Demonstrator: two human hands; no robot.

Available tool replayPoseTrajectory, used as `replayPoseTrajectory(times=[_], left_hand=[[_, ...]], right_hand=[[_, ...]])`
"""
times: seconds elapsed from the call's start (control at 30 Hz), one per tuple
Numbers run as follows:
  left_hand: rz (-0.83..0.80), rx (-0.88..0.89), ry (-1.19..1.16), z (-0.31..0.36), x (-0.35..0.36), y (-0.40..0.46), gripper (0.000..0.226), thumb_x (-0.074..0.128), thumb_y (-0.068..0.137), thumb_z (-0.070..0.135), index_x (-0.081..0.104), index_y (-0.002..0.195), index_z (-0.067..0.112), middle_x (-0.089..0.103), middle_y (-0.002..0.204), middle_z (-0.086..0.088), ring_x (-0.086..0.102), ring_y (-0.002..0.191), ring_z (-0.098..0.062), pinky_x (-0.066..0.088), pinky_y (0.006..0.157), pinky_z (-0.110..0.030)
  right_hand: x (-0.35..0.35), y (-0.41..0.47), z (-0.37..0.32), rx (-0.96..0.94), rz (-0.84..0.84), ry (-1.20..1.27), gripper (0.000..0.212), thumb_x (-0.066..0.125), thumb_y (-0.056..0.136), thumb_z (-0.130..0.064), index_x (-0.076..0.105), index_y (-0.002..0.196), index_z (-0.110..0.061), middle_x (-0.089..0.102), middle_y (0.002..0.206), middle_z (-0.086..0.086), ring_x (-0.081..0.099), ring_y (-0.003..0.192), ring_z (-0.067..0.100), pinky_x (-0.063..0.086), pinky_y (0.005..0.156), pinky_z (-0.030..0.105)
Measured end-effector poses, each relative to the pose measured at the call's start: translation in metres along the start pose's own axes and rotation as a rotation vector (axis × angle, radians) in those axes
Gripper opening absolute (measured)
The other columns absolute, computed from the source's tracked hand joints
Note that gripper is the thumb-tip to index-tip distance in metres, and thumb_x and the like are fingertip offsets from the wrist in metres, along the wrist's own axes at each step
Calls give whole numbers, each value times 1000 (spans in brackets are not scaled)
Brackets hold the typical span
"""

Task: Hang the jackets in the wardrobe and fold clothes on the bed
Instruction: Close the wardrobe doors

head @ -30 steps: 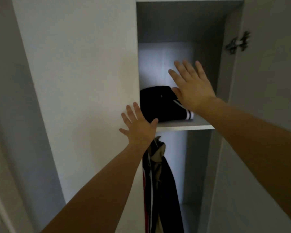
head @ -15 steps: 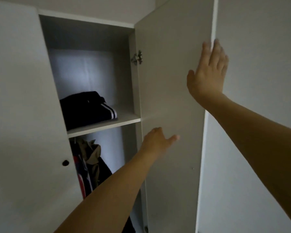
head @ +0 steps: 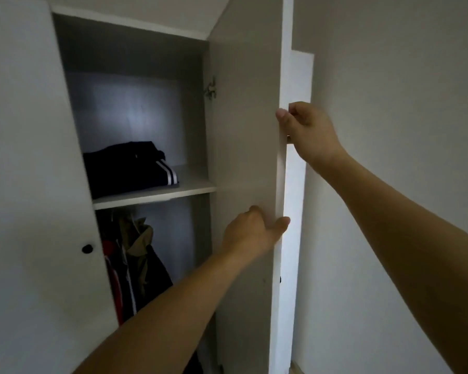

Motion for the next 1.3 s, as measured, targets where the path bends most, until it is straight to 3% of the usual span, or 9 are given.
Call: replayPoseTrajectory(times=[0.13,0.3,0.47,0.63,0.77,0.83,0.9,1.07,1.3], left_hand=[[-23,42,-91,-44,-37,-23,64,44,82,74,52,127,29,61,115,14,61,100,-10,46,71,-21],[107,96,-101,-99,-92,-62,51,53,95,45,48,136,15,65,122,-1,65,104,-14,56,86,-31],[412,-14,-9,-155,-130,-81,75,54,98,30,5,155,24,68,103,-6,68,84,-15,57,80,-31],[565,-73,146,-209,-154,-71,88,50,99,24,-22,141,54,54,74,11,56,60,-3,49,62,-16],[589,-162,493,-246,-172,-45,88,54,98,29,-18,149,37,61,121,-3,64,91,-17,57,76,-31],[615,-173,757,-262,-179,-29,88,61,93,36,0,155,23,45,146,-9,53,123,-28,50,96,-43],[602,-219,897,-277,-186,-13,92,62,89,45,3,155,20,24,158,-11,31,142,-34,34,110,-55],[542,-242,1037,-312,-199,17,97,53,89,57,-5,155,18,-4,163,-5,3,149,-32,19,108,-71],[511,-170,1082,-350,-205,47,97,49,88,60,-5,155,15,-11,163,-3,-6,149,-32,15,107,-74]], right_hand=[[46,-11,-12,-80,-92,178,41,44,101,-38,59,130,-13,62,127,4,61,110,16,56,88,29],[126,-18,-15,-235,-247,238,43,44,99,-44,43,141,-37,41,147,-16,43,131,3,38,97,6],[218,-21,-3,-327,-396,89,59,46,99,-39,21,151,-34,16,160,-9,20,145,11,25,115,32],[288,-17,-5,-475,-461,-273,87,55,94,-40,-8,153,-30,-15,161,-3,0,149,20,16,119,39],[336,-8,1,-463,-481,-421,99,59,90,-45,-20,150,-31,-28,157,-2,-17,147,22,4,120,46],[358,-3,3,-458,-471,-452,104,61,88,-46,-23,148,-31,-32,155,-2,-21,146,23,1,120,48],[377,3,7,-451,-454,-489,107,60,88,-48,-28,146,-30,-38,152,-1,-25,144,24,0,119,51],[413,18,19,-444,-421,-545,104,56,89,-51,-29,146,-28,-37,152,1,-28,143,25,0,118,55],[442,31,30,-428,-389,-628,100,52,91,-52,-28,147,-25,-35,153,4,-27,143,27,-2,118,55]])
Point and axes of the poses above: each hand's wrist, its own y-axis towards the middle knuckle, its own x-axis out of the palm, z = x × y, the point moved 4 cm from there along y, towards the middle knuckle
